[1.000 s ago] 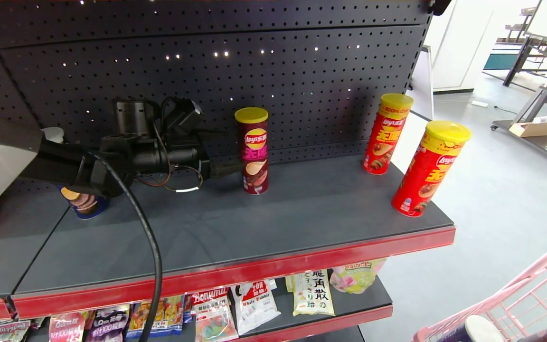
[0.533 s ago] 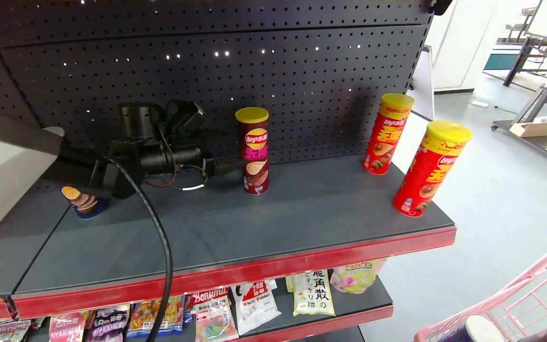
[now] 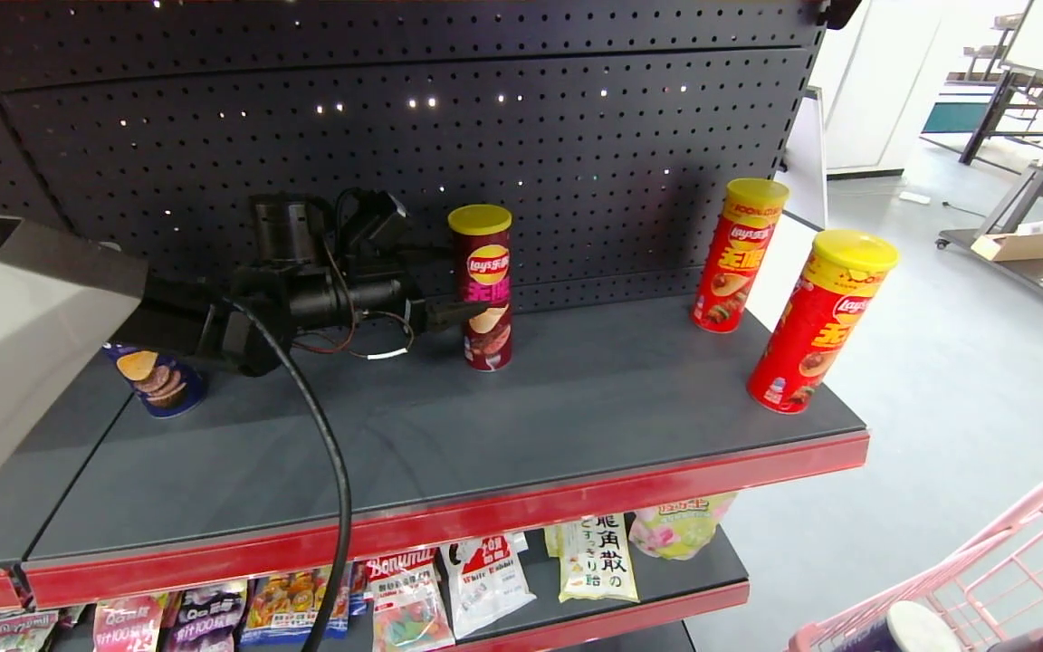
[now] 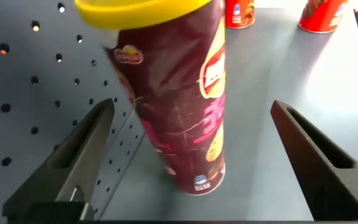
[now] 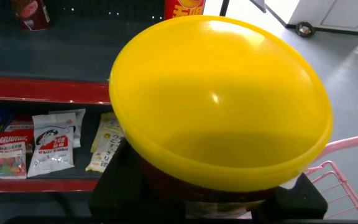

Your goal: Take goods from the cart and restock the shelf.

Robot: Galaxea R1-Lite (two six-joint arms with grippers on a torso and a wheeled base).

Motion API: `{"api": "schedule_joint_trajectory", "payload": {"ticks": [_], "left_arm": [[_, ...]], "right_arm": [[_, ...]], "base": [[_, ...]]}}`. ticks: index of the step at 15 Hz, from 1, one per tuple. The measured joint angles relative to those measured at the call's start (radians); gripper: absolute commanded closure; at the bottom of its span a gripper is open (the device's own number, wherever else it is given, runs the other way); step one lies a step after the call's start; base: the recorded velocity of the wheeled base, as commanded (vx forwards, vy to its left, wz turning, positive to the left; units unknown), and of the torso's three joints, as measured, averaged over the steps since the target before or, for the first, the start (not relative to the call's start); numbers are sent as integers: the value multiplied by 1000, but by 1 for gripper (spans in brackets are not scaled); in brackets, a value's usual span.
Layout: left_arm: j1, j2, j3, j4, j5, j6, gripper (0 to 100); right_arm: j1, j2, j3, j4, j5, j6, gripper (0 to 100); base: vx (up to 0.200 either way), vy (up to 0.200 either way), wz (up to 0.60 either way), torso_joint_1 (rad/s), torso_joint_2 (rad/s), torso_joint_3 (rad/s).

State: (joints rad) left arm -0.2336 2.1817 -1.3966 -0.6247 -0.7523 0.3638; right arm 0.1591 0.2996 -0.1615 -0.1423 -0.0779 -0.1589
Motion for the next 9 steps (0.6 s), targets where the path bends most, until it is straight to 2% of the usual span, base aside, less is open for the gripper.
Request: {"api": "schedule_joint_trajectory", "payload": {"ticks": [9], "left_arm": [[-28, 71, -115, 5, 25, -5, 0]], "right_arm": [[0, -2, -9, 0, -1, 0, 100]], "base": [[0, 0, 0, 0, 0, 0]]}}
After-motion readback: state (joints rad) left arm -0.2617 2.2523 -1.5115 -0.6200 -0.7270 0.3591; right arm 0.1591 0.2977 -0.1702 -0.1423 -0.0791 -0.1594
